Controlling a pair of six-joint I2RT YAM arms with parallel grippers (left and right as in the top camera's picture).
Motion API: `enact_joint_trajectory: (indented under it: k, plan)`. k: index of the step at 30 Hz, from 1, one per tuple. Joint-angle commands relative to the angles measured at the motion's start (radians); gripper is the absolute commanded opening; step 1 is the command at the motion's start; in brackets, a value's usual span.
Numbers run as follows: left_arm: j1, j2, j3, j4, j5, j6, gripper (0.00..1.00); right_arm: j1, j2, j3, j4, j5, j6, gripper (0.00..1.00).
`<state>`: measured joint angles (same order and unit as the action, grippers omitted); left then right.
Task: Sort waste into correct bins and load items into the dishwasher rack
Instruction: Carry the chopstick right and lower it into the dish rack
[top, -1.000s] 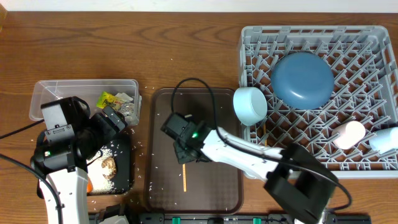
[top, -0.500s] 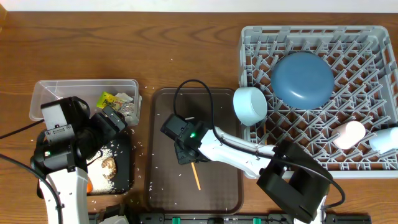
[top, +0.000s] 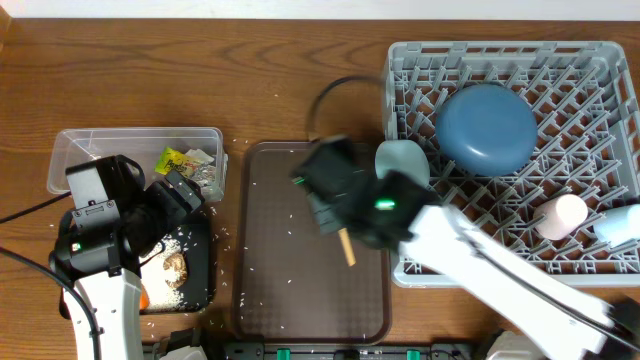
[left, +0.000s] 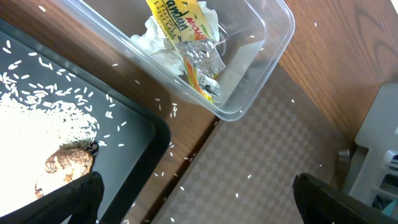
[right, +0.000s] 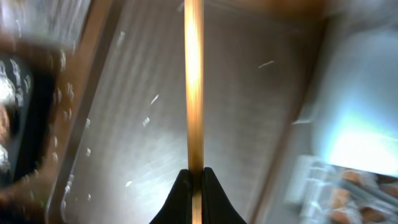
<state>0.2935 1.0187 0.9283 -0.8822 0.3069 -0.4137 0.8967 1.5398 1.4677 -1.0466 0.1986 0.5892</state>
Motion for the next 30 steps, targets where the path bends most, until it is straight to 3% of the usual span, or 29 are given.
enact_joint_trajectory:
  k: [1, 5, 11, 23, 24, 26, 27, 30]
  plan:
    - [0.005, -0.007, 0.023, 0.000, -0.013, 0.017, 0.98, -0.119, -0.076, 0.000, -0.061, 0.081, -0.023, 0.01]
    - [0.005, -0.007, 0.023, 0.000, -0.013, 0.017, 0.98, -0.291, -0.101, -0.002, -0.171, 0.081, -0.057, 0.01]
    - [0.005, -0.007, 0.023, 0.000, -0.013, 0.017, 0.98, -0.448, -0.072, -0.072, -0.160, 0.036, -0.175, 0.01]
    - [0.005, -0.007, 0.023, 0.000, -0.013, 0.017, 0.98, -0.549, 0.063, -0.182, -0.059, -0.016, -0.346, 0.01]
    - [0.005, -0.007, 0.023, 0.000, -0.013, 0.017, 0.98, -0.549, 0.071, -0.182, -0.049, -0.016, -0.348, 0.10]
    - [0.005, -0.007, 0.023, 0.000, -0.013, 0.017, 0.98, -0.549, 0.080, -0.182, -0.032, -0.021, -0.348, 0.48]
    - [0.005, -0.007, 0.023, 0.000, -0.013, 0.017, 0.98, -0.549, 0.080, -0.181, -0.022, -0.036, -0.348, 0.53]
    - [0.005, -0.007, 0.023, 0.000, -0.013, 0.017, 0.98, -0.549, 0.068, -0.162, -0.020, -0.076, -0.347, 0.53]
